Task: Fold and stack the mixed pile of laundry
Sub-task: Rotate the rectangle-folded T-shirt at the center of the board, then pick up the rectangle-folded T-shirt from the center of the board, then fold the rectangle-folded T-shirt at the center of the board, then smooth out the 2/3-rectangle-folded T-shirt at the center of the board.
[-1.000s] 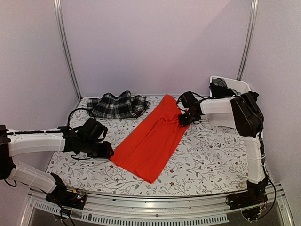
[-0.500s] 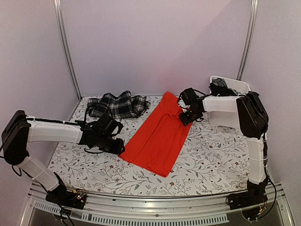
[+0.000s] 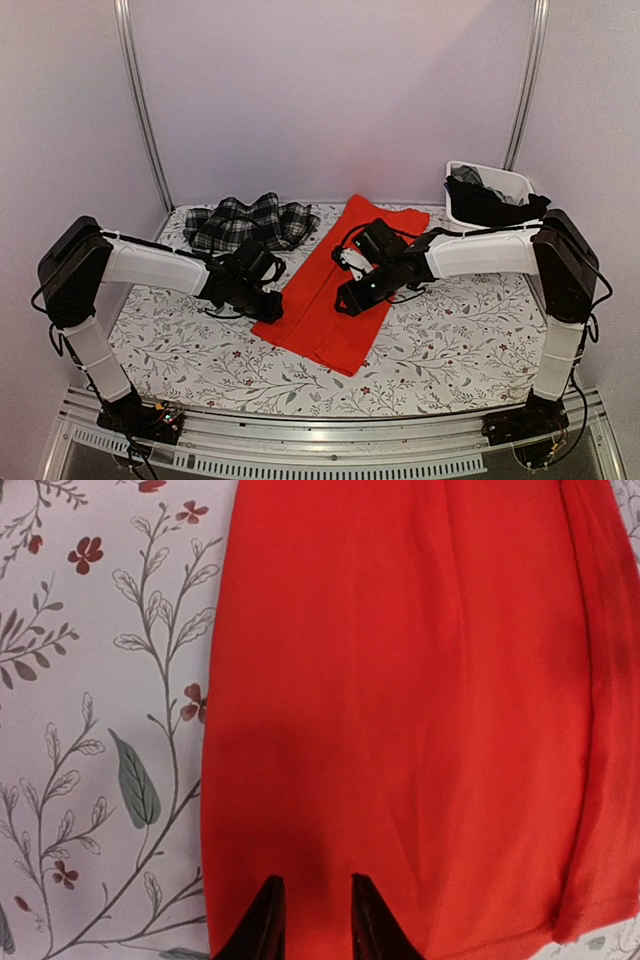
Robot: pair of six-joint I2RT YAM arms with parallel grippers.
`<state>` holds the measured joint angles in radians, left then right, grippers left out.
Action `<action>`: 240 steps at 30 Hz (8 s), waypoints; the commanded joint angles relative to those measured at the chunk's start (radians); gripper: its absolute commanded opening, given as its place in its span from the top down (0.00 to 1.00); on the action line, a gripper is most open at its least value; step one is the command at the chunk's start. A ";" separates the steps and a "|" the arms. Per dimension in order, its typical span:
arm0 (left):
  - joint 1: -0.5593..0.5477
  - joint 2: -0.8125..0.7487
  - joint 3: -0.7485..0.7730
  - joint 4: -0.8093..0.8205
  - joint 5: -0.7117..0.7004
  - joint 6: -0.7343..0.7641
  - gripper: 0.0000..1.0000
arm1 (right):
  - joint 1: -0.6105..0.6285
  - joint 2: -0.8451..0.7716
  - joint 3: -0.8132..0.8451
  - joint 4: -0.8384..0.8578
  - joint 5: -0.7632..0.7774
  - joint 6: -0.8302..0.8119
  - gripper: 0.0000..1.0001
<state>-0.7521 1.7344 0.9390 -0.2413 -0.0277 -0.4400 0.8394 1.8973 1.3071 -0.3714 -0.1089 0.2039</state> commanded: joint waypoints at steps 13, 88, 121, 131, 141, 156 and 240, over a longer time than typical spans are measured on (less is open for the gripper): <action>-0.263 0.076 -0.069 0.002 -0.001 -0.236 0.85 | 0.041 -0.049 -0.414 0.096 -0.140 0.139 0.50; -0.537 -0.173 -0.301 0.245 0.178 -0.587 1.00 | 0.395 -0.736 -0.934 0.090 -0.085 0.862 1.00; -0.012 0.214 0.372 0.139 0.279 -0.137 1.00 | -0.381 -0.390 -0.468 0.198 -0.147 0.160 1.00; 0.078 0.422 0.552 0.163 0.335 -0.100 1.00 | -0.466 -0.153 -0.299 0.275 -0.229 0.077 1.00; 0.123 0.446 0.566 0.217 0.365 -0.111 1.00 | -0.470 -0.016 -0.213 0.292 -0.235 0.042 1.00; 0.167 0.560 0.643 0.225 0.376 -0.110 1.00 | -0.501 0.039 -0.148 0.294 -0.216 0.040 1.00; 0.022 0.256 0.028 0.571 0.622 -0.126 0.47 | -0.395 -0.215 -0.692 0.507 -0.557 0.267 0.53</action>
<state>-0.7513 2.0689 1.0279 0.3531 0.6399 -0.5655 0.4564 1.7508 0.6712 0.2398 -0.6800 0.4778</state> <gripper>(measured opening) 0.530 0.476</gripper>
